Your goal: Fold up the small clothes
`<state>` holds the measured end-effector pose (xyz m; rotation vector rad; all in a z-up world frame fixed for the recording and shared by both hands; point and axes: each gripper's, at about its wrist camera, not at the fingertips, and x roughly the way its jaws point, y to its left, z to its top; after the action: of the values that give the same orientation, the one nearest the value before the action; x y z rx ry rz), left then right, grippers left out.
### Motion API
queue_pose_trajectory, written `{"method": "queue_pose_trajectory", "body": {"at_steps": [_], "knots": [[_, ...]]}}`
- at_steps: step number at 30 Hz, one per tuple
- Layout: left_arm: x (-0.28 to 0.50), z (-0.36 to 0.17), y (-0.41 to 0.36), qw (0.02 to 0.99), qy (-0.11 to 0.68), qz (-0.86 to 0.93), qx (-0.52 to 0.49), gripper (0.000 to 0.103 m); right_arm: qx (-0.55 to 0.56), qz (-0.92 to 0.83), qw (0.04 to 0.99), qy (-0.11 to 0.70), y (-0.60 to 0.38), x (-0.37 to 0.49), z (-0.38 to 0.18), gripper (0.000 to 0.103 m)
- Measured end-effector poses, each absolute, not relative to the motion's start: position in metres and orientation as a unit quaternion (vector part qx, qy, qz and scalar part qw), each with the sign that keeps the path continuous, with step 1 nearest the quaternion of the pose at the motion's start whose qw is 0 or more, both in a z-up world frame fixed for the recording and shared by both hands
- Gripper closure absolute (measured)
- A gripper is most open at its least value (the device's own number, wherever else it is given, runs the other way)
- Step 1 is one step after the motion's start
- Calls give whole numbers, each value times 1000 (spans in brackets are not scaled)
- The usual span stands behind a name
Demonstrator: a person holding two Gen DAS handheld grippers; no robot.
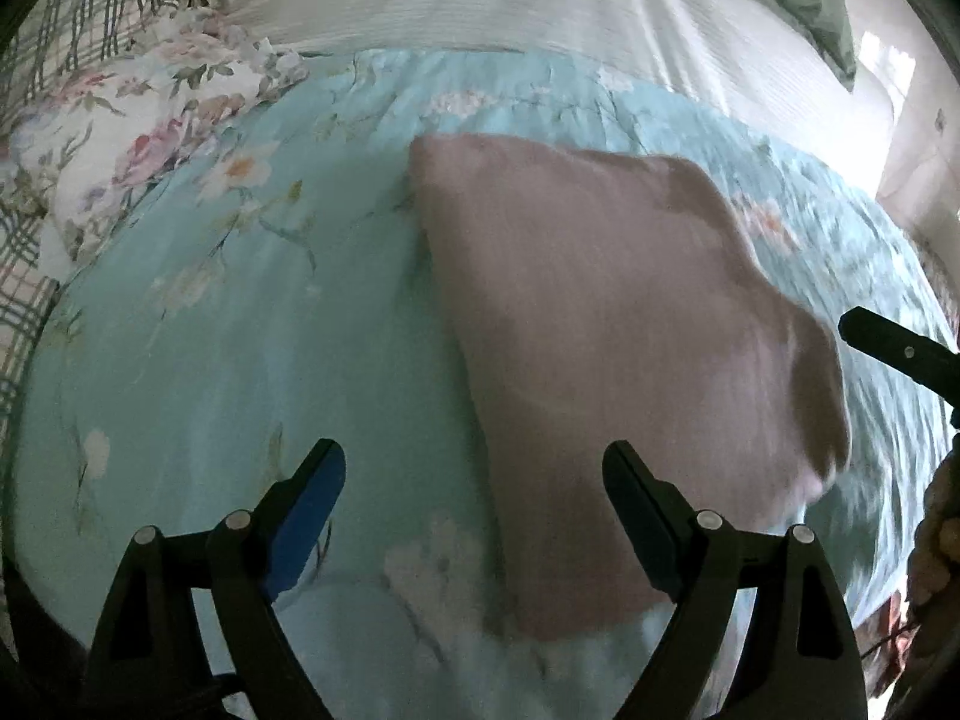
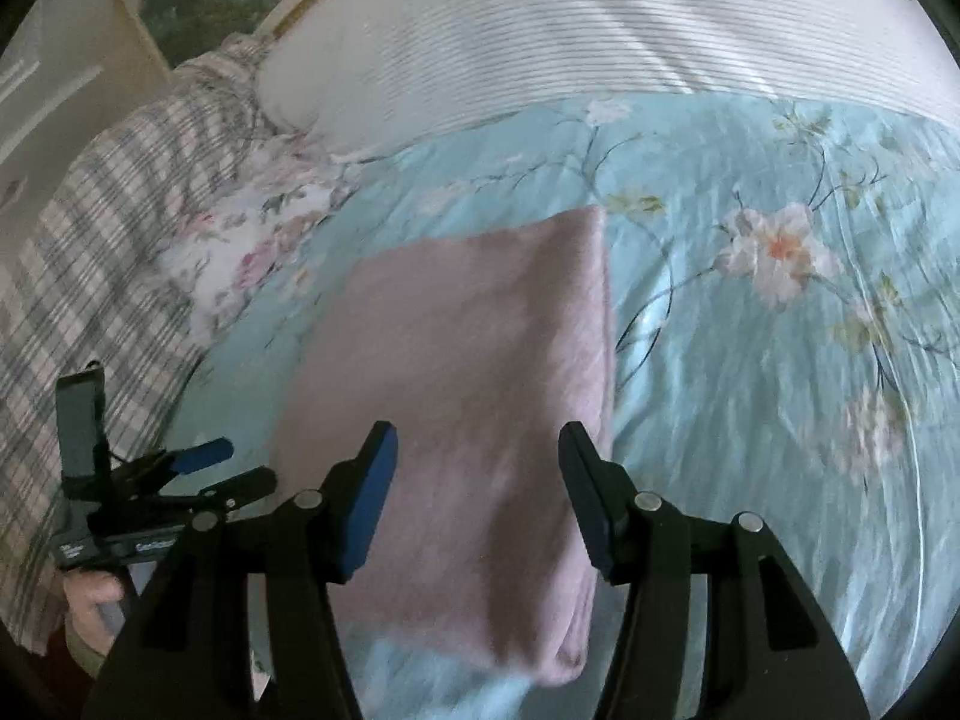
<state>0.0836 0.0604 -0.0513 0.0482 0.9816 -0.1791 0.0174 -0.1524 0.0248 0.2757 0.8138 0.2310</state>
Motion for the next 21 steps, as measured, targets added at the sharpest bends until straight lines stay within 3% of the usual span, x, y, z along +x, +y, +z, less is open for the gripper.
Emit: {"method": "queue_pose_trajectory", "body": {"at_steps": [2, 4, 6, 10, 21], "knots": [[69, -56, 63, 875, 477, -82, 34, 14, 127, 121, 898, 402, -146, 5, 23, 44], [53, -63, 66, 871, 484, -76, 47, 14, 115, 120, 896, 412, -138, -9, 19, 25], [37, -70, 67, 868, 486, -76, 65, 14, 98, 119, 895, 419, -131, -22, 17, 17], [9, -81, 67, 861, 495, -83, 79, 14, 70, 121, 886, 441, -119, -48, 6, 7], [-9, -45, 74, 882, 461, -75, 62, 14, 33, 129, 879, 457, -107, -79, -1, 5]]}}
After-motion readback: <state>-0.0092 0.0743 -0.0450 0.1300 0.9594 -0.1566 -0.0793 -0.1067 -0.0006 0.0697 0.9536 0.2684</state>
